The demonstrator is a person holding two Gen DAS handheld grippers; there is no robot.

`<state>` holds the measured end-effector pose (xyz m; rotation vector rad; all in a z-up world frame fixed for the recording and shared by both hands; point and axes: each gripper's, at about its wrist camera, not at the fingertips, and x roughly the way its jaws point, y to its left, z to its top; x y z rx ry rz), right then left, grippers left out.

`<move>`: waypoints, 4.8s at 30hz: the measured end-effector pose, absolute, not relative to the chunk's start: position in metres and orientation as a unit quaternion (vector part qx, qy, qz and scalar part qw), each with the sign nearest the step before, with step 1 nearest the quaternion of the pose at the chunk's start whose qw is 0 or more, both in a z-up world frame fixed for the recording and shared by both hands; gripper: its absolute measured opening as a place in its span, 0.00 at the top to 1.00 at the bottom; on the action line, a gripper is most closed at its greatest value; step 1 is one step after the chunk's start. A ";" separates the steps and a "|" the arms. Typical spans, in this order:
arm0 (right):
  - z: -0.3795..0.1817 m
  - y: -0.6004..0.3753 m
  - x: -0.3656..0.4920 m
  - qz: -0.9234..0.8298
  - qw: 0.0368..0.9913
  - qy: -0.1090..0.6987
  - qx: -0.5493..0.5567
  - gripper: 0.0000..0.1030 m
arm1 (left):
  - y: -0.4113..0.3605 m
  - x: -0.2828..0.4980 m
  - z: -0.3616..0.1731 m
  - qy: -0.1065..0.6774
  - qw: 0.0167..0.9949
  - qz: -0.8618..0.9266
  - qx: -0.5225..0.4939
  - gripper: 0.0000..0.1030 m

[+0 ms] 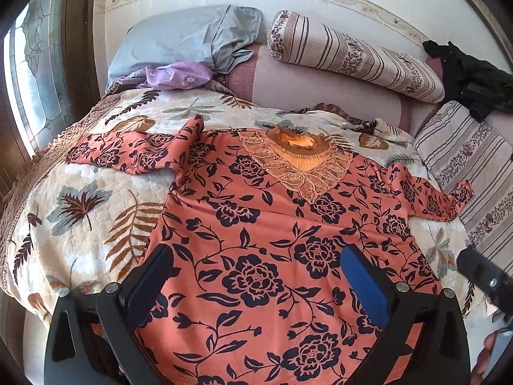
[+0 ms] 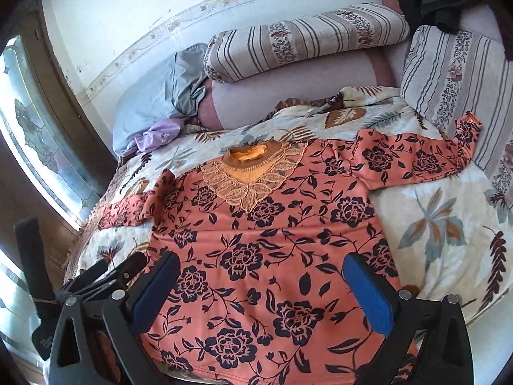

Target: Fold small clothes

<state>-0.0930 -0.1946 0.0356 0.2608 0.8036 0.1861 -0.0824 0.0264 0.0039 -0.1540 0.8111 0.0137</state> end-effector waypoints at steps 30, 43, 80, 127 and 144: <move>0.017 -0.188 -0.114 0.071 0.908 0.399 0.100 0.00 | 0.010 -0.124 0.000 0.382 0.922 -0.009 -0.064 0.00; -0.024 -0.167 -0.080 0.102 0.899 0.417 0.091 0.00 | 0.042 -0.124 -0.034 0.413 0.907 0.048 -0.074 0.00; -0.047 -0.207 -0.067 0.109 0.896 0.411 0.130 0.00 | 0.003 -0.092 -0.028 0.416 0.908 0.039 -0.029 0.00; -0.060 -0.626 0.147 -0.335 0.831 0.374 0.240 0.93 | 0.046 -0.032 -0.139 0.415 0.909 0.033 -0.007 0.00; 0.046 -0.530 0.140 -0.150 0.862 0.370 0.313 0.29 | 0.051 -0.041 -0.137 0.415 0.909 0.018 -0.012 0.00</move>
